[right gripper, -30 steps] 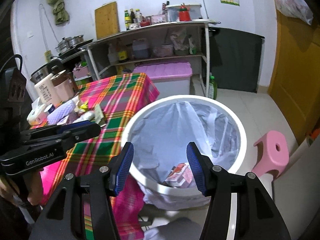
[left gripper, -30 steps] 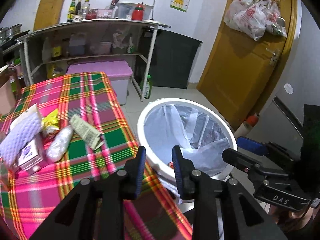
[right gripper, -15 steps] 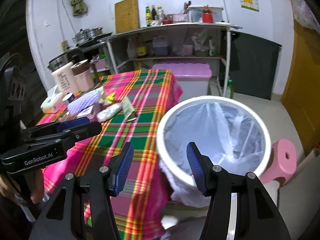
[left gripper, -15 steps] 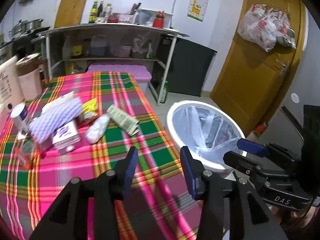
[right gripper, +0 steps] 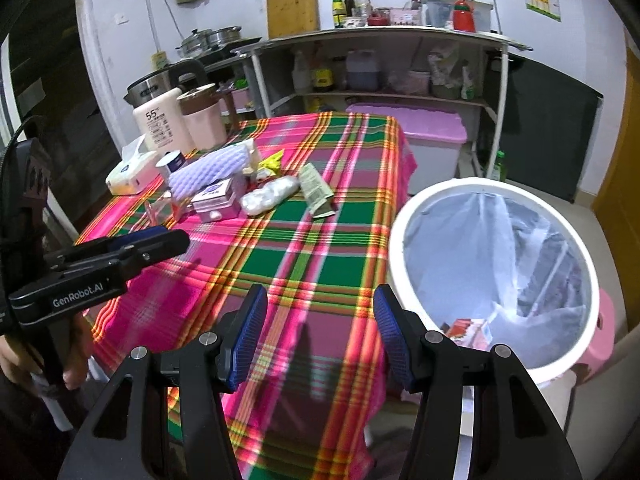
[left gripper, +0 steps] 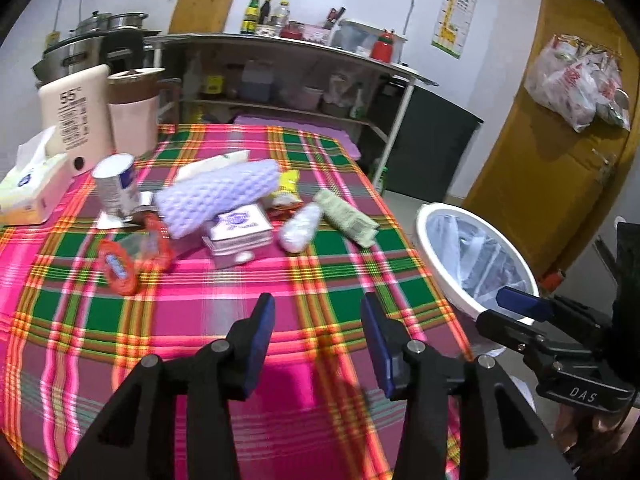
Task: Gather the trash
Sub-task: 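Move both tools back over the table toward the remaining trash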
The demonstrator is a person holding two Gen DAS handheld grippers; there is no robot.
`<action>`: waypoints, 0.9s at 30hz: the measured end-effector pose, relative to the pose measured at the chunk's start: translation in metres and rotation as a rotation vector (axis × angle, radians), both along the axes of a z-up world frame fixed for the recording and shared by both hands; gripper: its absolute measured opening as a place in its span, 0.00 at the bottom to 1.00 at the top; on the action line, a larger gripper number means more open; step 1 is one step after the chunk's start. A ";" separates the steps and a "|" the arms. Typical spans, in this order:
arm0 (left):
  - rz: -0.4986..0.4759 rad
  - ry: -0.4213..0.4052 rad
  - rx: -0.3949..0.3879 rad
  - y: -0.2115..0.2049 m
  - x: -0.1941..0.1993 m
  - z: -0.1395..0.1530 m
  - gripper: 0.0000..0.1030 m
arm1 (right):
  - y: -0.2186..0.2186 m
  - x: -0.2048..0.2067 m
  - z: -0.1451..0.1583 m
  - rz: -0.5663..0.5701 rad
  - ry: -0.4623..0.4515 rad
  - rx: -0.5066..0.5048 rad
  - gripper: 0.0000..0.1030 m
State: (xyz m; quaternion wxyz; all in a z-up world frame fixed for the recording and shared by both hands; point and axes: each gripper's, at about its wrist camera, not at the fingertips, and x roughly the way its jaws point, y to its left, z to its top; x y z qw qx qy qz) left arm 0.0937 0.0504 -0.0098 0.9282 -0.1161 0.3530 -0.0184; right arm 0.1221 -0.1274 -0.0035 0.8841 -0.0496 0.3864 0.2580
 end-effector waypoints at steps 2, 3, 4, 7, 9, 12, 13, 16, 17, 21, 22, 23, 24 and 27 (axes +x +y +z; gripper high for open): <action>0.025 -0.003 0.016 0.008 -0.001 -0.001 0.45 | 0.004 0.004 -0.002 0.003 0.006 -0.002 0.54; 0.035 -0.004 0.022 0.013 -0.002 -0.001 0.45 | 0.006 0.006 -0.002 0.005 0.008 -0.003 0.54; 0.046 -0.005 0.026 0.018 -0.003 -0.002 0.45 | 0.007 0.007 -0.003 0.007 0.009 -0.004 0.54; 0.087 -0.004 0.040 0.033 -0.005 -0.003 0.45 | 0.012 0.014 -0.004 0.012 0.008 -0.008 0.54; 0.115 -0.002 0.046 0.043 -0.005 -0.003 0.45 | 0.015 0.018 -0.004 0.014 0.010 -0.012 0.54; 0.155 0.001 0.063 0.057 -0.005 -0.004 0.49 | 0.019 0.026 -0.005 0.018 0.009 -0.019 0.54; 0.165 0.000 0.068 0.061 -0.006 -0.004 0.50 | 0.021 0.028 -0.004 0.019 0.008 -0.020 0.54; 0.191 0.000 0.072 0.073 -0.004 -0.006 0.55 | 0.025 0.038 -0.004 0.021 0.006 -0.024 0.54; 0.201 0.002 0.071 0.077 -0.003 -0.007 0.56 | 0.027 0.042 -0.005 0.021 0.006 -0.025 0.55; 0.232 0.011 0.071 0.093 0.003 -0.012 0.57 | 0.031 0.057 -0.008 0.025 0.014 -0.027 0.55; 0.240 0.014 0.072 0.097 0.004 -0.013 0.58 | 0.033 0.060 -0.009 0.025 0.017 -0.029 0.55; 0.247 0.017 0.075 0.101 0.006 -0.015 0.59 | 0.034 0.065 -0.011 0.027 0.020 -0.031 0.55; 0.252 0.021 0.077 0.105 0.007 -0.017 0.59 | 0.036 0.068 -0.012 0.029 0.022 -0.032 0.55; 0.265 0.042 0.086 0.114 0.013 -0.024 0.60 | 0.042 0.080 -0.016 0.023 0.028 -0.043 0.55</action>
